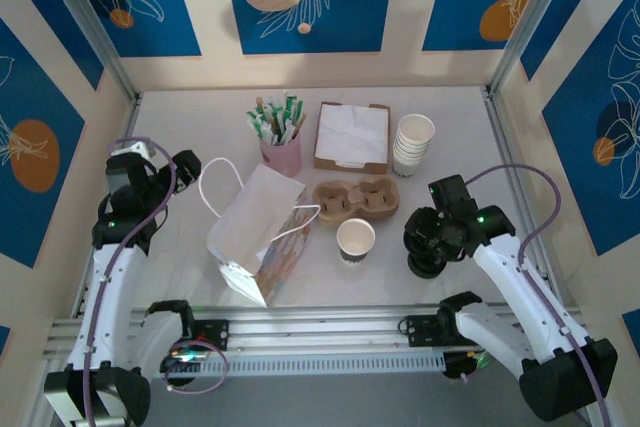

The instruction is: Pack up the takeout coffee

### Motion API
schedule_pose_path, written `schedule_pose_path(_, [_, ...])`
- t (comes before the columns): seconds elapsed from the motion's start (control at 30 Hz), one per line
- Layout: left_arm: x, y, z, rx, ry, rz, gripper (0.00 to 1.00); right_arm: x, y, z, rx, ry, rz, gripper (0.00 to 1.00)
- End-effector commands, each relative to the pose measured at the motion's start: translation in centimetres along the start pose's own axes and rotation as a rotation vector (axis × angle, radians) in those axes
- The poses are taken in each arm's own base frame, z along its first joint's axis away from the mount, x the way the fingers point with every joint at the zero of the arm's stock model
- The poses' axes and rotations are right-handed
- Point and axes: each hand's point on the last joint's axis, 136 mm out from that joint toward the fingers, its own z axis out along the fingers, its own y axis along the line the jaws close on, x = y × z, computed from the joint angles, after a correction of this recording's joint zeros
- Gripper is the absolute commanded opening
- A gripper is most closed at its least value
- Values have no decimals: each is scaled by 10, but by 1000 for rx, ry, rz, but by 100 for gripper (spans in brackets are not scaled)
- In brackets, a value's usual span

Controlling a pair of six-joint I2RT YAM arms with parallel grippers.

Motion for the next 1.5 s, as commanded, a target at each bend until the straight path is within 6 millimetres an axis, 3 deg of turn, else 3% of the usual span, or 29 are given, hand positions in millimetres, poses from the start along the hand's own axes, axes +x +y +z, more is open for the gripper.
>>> schedule_pose_path(0.0, [0, 0, 0, 11, 1, -11, 91, 3, 25, -21, -108, 16, -132, 70])
schedule_pose_path(0.3, [0, 0, 0, 13, 3, -12, 91, 27, 80, -53, -169, 80, -448, 70])
schedule_pose_path(0.53, [-1, -1, -2, 16, -3, -4, 91, 61, 113, -42, -126, 205, -673, 71])
schedule_pose_path(0.7, [-1, -1, -2, 15, -3, -4, 91, 72, 121, -30, -84, 265, -734, 71])
schedule_pose_path(1.47, [-1, -2, -3, 20, -5, -3, 92, 71, 138, 2, -27, 301, -760, 74])
